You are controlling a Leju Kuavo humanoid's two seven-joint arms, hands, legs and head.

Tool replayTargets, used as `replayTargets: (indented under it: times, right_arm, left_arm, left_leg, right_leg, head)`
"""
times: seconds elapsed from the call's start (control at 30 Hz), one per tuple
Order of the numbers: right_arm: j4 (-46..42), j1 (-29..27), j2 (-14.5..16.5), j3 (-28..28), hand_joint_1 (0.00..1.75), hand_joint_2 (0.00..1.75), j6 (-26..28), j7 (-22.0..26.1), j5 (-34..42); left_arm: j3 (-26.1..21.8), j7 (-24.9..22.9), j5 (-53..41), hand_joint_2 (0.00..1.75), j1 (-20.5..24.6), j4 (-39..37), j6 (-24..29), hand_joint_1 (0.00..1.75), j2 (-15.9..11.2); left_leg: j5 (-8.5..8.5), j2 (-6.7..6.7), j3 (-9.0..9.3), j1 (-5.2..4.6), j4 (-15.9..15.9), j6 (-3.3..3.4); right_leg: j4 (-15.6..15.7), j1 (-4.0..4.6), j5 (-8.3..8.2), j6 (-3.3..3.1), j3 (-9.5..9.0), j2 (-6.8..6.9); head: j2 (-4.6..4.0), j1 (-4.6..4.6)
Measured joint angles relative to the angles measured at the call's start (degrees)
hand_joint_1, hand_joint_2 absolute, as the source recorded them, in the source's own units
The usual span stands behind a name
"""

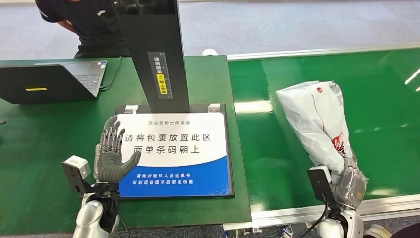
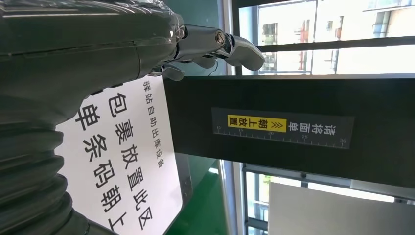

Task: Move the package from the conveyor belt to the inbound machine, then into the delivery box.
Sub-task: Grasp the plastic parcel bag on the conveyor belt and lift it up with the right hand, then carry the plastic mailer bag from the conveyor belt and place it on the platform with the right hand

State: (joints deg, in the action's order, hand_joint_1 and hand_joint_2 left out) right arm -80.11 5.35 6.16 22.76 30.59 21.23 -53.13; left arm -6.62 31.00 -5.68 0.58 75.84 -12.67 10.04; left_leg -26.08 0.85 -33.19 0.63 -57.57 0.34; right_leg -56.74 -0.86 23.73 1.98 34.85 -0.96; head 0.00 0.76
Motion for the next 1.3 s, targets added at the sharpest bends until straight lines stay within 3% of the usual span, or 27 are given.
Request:
replayTargets:
  times: [0.1, 0.33, 0.57, 0.9, 1.2, 1.23, 1.27, 1.3]
  right_arm:
    - [-3.86, -0.56, 0.85, -3.07, 1.75, 1.75, 1.42, 1.66, -0.45]
    - [-5.55, 0.23, 1.01, -12.96, 1.75, 1.75, -2.7, 3.13, -4.66]
    - [-4.44, 1.61, 0.83, -18.05, 1.75, 1.75, -6.18, 4.4, -6.45]
    - [7.18, 11.86, -1.27, -35.4, 1.75, 1.75, -13.71, 4.26, -15.88]
    - [21.17, 22.29, -2.12, -52.83, 1.75, 1.75, -18.54, 3.69, -16.92]
    - [23.07, 23.6, -2.11, -54.37, 1.68, 1.75, -18.58, 3.03, -16.91]
    - [24.89, 24.95, -2.11, -55.66, 1.36, 1.75, -18.22, 2.44, -16.93]
    - [26.87, 26.4, -2.1, -56.9, 0.93, 1.75, -17.42, 1.86, -17.1]
  left_arm:
    - [-0.04, 0.18, 0.07, 1.75, -0.03, 0.05, 0.12, 0.0, -0.01]
    - [-0.13, 0.56, 0.09, 1.75, 0.32, 0.18, 0.13, 0.0, -0.01]
    - [-0.13, 0.86, 0.09, 1.75, 0.74, 0.17, 0.12, 0.0, -0.01]
    - [0.65, 2.32, 0.56, 1.75, 4.29, -2.31, 0.04, 0.0, -0.32]
    - [1.8, 3.86, 1.84, 1.75, 5.98, -5.66, 0.42, 0.0, -0.85]
    - [1.87, 3.97, 1.93, 1.75, 6.0, -5.9, 0.53, 0.0, -0.87]
    - [1.91, 4.05, 1.99, 1.75, 6.0, -6.09, 0.62, 0.0, -0.89]
    - [1.92, 4.1, 2.01, 1.75, 6.0, -6.24, 0.67, 0.0, -0.9]
  left_leg:
    - [-0.01, 0.01, -0.01, 0.0, 0.0, -0.01]
    - [0.02, -0.01, 0.0, 0.0, 0.0, -0.04]
    - [0.03, -0.01, -0.08, 0.0, 0.0, -0.06]
    - [0.13, -0.02, -0.1, 0.0, 0.0, -0.17]
    - [0.15, -0.02, -0.15, 0.0, -0.01, -0.18]
    - [0.15, -0.02, -0.15, 0.0, -0.01, -0.18]
    - [0.15, -0.02, -0.15, 0.0, -0.01, -0.18]
    - [0.15, -0.02, -0.15, 0.0, -0.01, -0.18]
  right_leg:
    - [-0.02, 0.0, 0.01, -0.02, 0.01, 0.0]
    - [-0.04, 0.0, 0.01, -0.03, 0.03, 0.01]
    - [-0.08, -0.01, 0.02, -0.04, 0.09, 0.01]
    - [-0.18, 0.0, -0.02, -0.1, 0.17, 0.01]
    - [-0.22, 0.0, -0.02, -0.11, 0.25, 0.01]
    - [-0.22, 0.0, -0.02, -0.11, 0.25, 0.01]
    - [-0.22, 0.0, -0.02, -0.11, 0.25, 0.02]
    - [-0.22, -0.01, -0.02, -0.11, 0.25, 0.01]
  head:
    - [0.0, 0.01]
    - [0.0, 0.0]
    - [0.0, 0.01]
    - [0.0, -0.01]
    - [0.0, -0.01]
    - [0.0, -0.01]
    - [0.0, 0.01]
    - [0.0, -0.01]
